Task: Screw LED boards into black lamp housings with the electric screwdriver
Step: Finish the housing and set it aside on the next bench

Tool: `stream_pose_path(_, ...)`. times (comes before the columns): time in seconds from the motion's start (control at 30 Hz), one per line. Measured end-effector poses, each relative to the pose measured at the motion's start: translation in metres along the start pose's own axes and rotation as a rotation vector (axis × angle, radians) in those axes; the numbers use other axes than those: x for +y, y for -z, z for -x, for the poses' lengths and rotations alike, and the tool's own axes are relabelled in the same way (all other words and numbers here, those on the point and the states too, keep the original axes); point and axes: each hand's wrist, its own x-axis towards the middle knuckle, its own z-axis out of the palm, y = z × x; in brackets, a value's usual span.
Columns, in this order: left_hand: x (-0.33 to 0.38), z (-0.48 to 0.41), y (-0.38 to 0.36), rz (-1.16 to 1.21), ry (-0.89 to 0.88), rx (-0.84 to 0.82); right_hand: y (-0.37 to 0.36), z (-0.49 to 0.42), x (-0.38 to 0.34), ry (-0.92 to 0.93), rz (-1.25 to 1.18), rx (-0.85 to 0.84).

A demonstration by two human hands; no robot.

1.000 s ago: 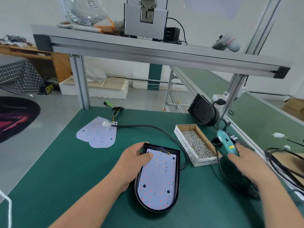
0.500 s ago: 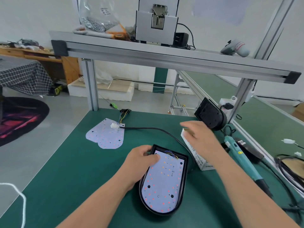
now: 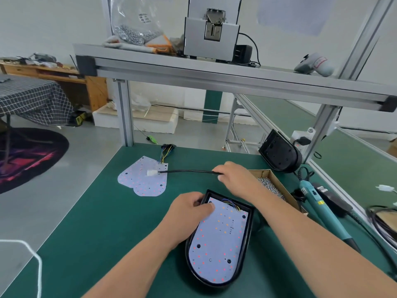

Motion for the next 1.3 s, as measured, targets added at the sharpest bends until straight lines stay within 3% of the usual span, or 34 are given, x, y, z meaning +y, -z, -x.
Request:
stream_pose_path(0.1,0.003,0.0,0.004,0.003,-0.064,0.07,0.026,0.034,0.001,0.018,-0.397,0.094)
stream_pose_path(0.2,0.003,-0.002,0.004,0.117,-0.02,0.128,0.044,0.076,0.006,-0.01,-0.805,0.16)
stream_pose_path(0.33,-0.005,-0.005,0.0,0.33,0.103,0.137,0.042,0.115,0.024,-0.008,-1.028,0.329)
stream_pose_path(0.5,-0.008,-0.01,0.0,0.565,0.121,0.154,0.035,0.148,0.027,0.054,-0.89,0.289)
stream_pose_path(0.63,-0.008,-0.008,-0.008,0.804,0.191,0.037,0.026,0.151,0.007,0.013,-0.655,0.269)
stream_pose_path(0.7,-0.013,-0.007,-0.01,0.8,0.158,-0.026,0.025,0.15,-0.003,-0.015,-0.616,0.235)
stream_pose_path(0.8,-0.019,-0.007,-0.008,0.786,0.069,-0.12,0.029,0.149,-0.007,0.091,-0.573,0.163)
stream_pose_path(0.9,-0.018,-0.006,-0.006,0.789,0.011,-0.219,0.034,0.15,-0.002,0.108,-0.672,0.136)
stream_pose_path(1.1,-0.019,-0.007,-0.012,0.724,0.012,-0.387,0.037,0.165,0.014,0.01,-0.751,0.323)
stream_pose_path(1.3,-0.031,-0.012,-0.02,0.589,0.033,-0.139,0.075,0.196,0.053,-0.135,-0.786,0.671)
